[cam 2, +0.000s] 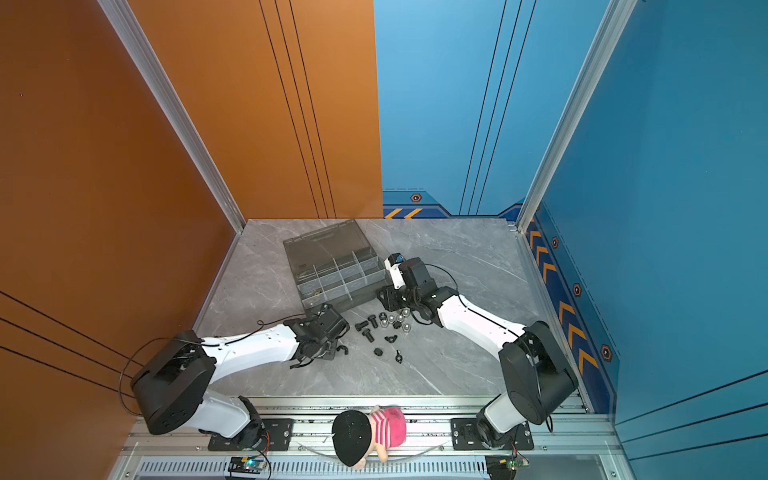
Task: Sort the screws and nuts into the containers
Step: 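Close the left gripper on the black wing nut, then carry the black wing nut into a box compartment with the left gripper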
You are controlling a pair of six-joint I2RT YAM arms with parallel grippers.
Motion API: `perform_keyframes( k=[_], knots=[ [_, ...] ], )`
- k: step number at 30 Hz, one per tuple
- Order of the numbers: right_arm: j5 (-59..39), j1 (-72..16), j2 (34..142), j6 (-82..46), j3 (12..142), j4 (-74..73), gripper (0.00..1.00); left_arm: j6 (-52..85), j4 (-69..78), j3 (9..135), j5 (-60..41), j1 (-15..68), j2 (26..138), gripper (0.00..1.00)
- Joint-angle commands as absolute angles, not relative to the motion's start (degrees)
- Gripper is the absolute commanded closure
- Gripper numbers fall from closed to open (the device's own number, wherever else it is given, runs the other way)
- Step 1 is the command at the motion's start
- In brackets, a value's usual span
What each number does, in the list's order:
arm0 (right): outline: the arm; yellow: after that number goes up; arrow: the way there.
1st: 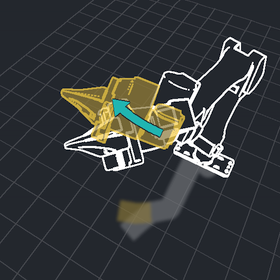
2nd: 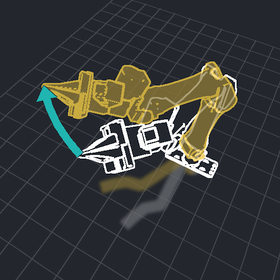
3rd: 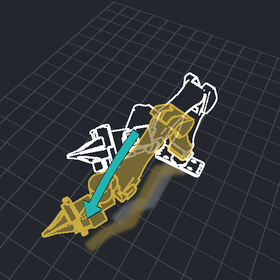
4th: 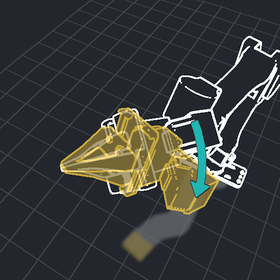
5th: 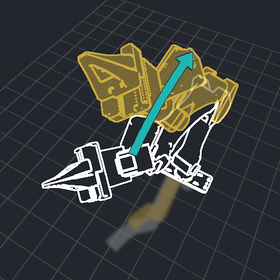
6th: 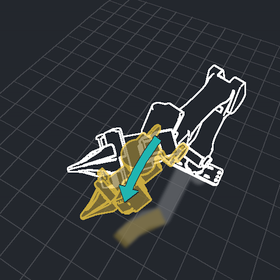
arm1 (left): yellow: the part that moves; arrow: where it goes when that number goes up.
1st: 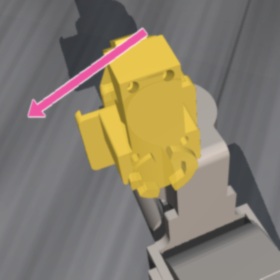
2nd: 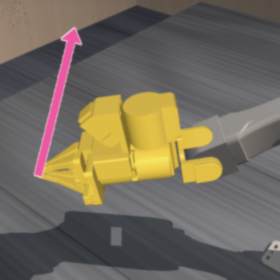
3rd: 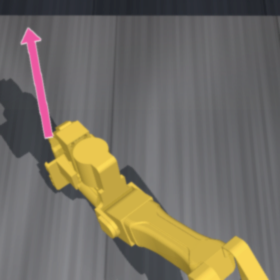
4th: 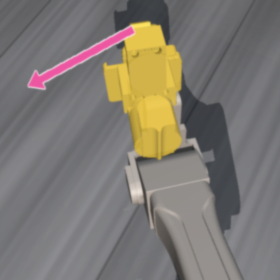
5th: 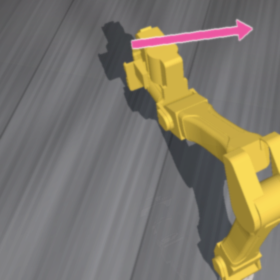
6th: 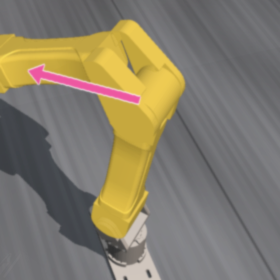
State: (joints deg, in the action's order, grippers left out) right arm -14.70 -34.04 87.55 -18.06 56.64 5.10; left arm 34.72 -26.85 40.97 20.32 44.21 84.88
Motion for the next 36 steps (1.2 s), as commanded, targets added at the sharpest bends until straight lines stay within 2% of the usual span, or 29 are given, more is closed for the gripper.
perform_keyframes(
  k=[1,22,28,36],
  knots=[
    [-14.41,-33.61,88.51,-18.46,56.64,4.53,0.55,34.46,-29.07,42.01,19.26,43.77,85.43,0.74],
    [-14.29,-33.65,88.31,-18.76,56.34,4.78,0.54,35.20,-28.97,42.89,18.65,43.68,87.05,0.94],
    [-14.33,-33.53,86.96,-18.71,56.34,5.39,0.54,34.81,-24.78,41.24,16.33,42.02,80.50,0.97],
    [-13.73,-33.14,83.06,-18.46,55.75,5.90,0.54,32.28,-18.38,40.69,7.97,34.42,68.93,0.98]
  ],
)
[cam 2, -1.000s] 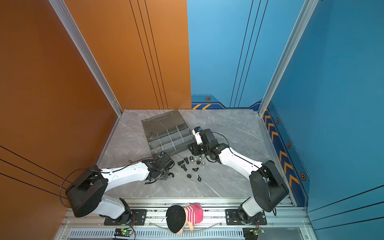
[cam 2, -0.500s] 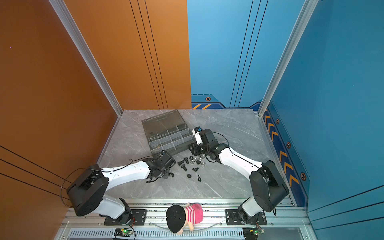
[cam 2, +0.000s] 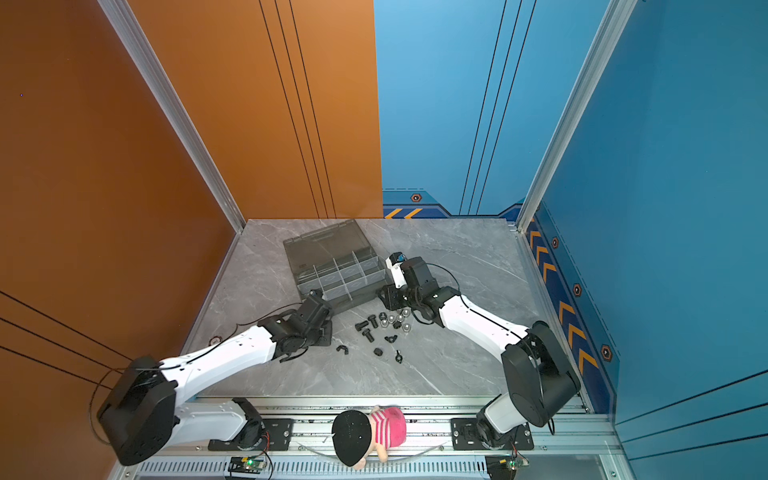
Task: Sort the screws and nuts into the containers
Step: 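Carry the black wing nut into a box compartment with the left gripper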
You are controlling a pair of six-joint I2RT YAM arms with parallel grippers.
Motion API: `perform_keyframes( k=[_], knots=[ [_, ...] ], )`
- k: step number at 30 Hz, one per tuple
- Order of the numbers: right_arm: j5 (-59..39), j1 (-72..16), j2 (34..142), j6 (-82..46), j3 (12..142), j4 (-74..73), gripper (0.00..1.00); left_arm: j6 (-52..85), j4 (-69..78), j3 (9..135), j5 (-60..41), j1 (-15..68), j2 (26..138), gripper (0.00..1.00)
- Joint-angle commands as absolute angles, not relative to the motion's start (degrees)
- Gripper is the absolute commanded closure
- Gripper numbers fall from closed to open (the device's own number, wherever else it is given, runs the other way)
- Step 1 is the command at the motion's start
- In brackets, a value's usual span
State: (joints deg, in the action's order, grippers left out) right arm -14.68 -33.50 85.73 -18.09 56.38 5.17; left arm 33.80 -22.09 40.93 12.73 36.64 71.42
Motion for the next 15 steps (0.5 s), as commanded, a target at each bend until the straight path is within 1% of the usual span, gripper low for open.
perform_keyframes(
  k=[1,5,10,15],
  knots=[
    [-13.64,-33.05,82.81,-18.51,55.73,5.97,0.54,32.16,-17.10,40.92,6.58,32.77,68.13,0.98],
    [-13.42,-32.80,82.29,-18.54,55.28,6.06,0.54,30.53,-15.52,44.61,3.87,27.43,69.18,0.99],
    [-13.35,-32.75,82.41,-18.48,55.30,6.26,0.54,27.25,-14.13,51.06,2.82,24.15,76.42,0.99],
    [-13.15,-32.49,82.30,-18.29,55.21,6.78,0.54,27.18,-7.68,55.64,0.49,21.29,84.52,0.99]
  ],
)
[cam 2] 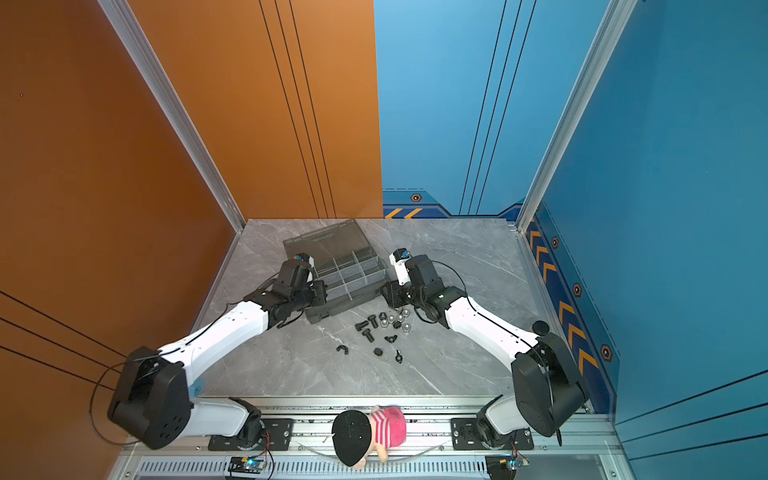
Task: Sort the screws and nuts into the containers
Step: 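Carry the black wing nut into a box compartment with the left gripper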
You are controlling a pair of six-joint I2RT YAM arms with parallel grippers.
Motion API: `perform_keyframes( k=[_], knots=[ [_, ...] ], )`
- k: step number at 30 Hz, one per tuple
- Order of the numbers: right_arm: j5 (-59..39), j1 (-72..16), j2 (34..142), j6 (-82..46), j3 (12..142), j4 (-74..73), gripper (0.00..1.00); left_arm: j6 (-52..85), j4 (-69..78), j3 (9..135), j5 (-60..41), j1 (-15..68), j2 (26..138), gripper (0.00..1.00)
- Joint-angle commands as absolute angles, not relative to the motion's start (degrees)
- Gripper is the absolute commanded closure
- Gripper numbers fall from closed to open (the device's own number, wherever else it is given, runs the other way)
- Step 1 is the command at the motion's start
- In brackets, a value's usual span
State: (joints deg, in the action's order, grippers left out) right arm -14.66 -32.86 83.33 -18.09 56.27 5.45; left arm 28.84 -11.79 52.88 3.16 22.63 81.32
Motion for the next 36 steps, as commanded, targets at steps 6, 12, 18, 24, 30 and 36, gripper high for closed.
perform_keyframes(
  k=[6,12,18,24,30,36],
  knots=[
    [-12.82,-32.26,81.68,-18.02,54.70,7.40,0.54,25.52,-6.71,63.82,-0.27,19.91,94.48,0.99],
    [-12.73,-32.03,81.22,-18.02,54.34,7.49,0.54,24.61,-6.15,68.32,0.58,19.77,101.62,0.98],
    [-12.76,-31.91,80.99,-18.02,54.06,7.69,0.54,24.96,-5.92,68.47,0.66,19.82,104.07,0.96],
    [-13.00,-31.83,81.05,-18.31,53.74,7.39,0.54,24.91,-6.17,66.46,1.28,20.13,102.05,0.96],
    [-13.08,-31.90,80.87,-18.46,53.35,7.21,0.54,24.59,-6.13,64.80,2.39,20.21,100.80,0.77],
    [-12.92,-31.83,80.26,-18.47,53.00,7.21,0.52,24.50,-5.41,63.22,2.37,20.63,98.45,0.65]
  ],
)
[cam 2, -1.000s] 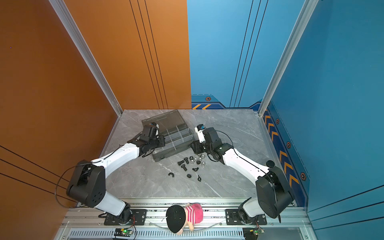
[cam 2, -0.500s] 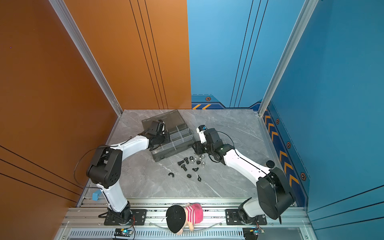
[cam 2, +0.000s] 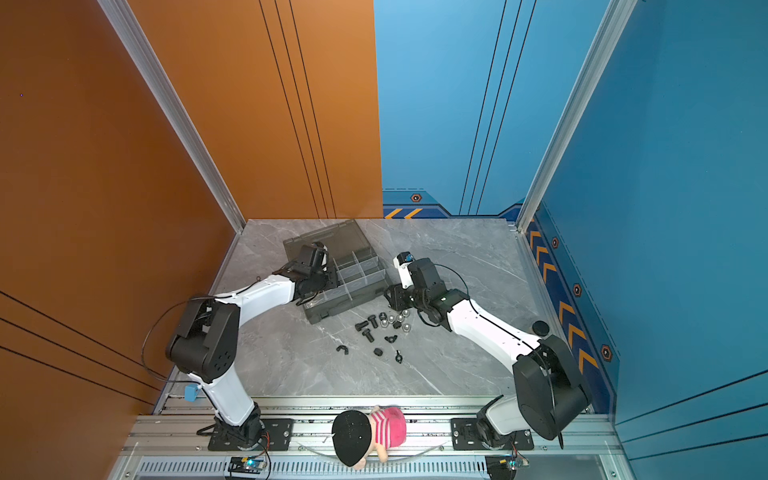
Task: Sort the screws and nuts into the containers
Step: 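Carry the black wing nut into a box compartment with the left gripper, then draw the left gripper back while the right gripper lowers to a black wing nut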
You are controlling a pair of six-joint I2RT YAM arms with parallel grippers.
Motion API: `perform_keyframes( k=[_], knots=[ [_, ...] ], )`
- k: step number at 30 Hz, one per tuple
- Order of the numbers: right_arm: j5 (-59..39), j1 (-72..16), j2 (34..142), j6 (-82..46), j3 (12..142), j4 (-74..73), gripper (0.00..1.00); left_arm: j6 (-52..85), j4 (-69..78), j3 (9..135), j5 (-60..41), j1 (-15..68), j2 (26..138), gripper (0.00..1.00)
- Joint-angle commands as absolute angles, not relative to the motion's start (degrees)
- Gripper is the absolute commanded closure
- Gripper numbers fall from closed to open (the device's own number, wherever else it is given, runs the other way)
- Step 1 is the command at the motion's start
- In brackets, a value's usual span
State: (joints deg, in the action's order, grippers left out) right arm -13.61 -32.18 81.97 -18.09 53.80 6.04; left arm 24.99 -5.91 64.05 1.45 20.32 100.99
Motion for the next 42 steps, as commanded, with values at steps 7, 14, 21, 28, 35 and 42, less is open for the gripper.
perform_keyframes(
  k=[7,14,21,28,35,42],
  knots=[
    [-13.19,-31.81,79.94,-18.22,52.69,7.36,0.52,23.85,-6.67,61.69,0.13,22.67,91.81,0.61],
    [-19.00,-33.08,80.77,-11.54,52.80,7.78,0.50,27.57,-7.97,53.69,-5.22,24.59,82.27,0.55],
    [-17.21,-39.58,82.73,-2.89,53.01,9.56,0.49,33.15,-8.82,43.00,-9.46,24.66,72.17,0.50],
    [-11.96,-48.07,88.02,-0.92,52.09,4.44,0.50,37.82,-13.18,33.04,-7.01,23.39,59.08,0.44],
    [-7.78,-54.42,92.48,0.68,51.68,-1.30,0.51,40.02,-16.97,28.99,-7.77,20.08,48.95,0.39],
    [-6.78,-57.10,96.71,1.01,53.98,-1.66,0.52,40.01,-19.39,27.09,-9.16,16.69,45.66,0.30]
  ],
)
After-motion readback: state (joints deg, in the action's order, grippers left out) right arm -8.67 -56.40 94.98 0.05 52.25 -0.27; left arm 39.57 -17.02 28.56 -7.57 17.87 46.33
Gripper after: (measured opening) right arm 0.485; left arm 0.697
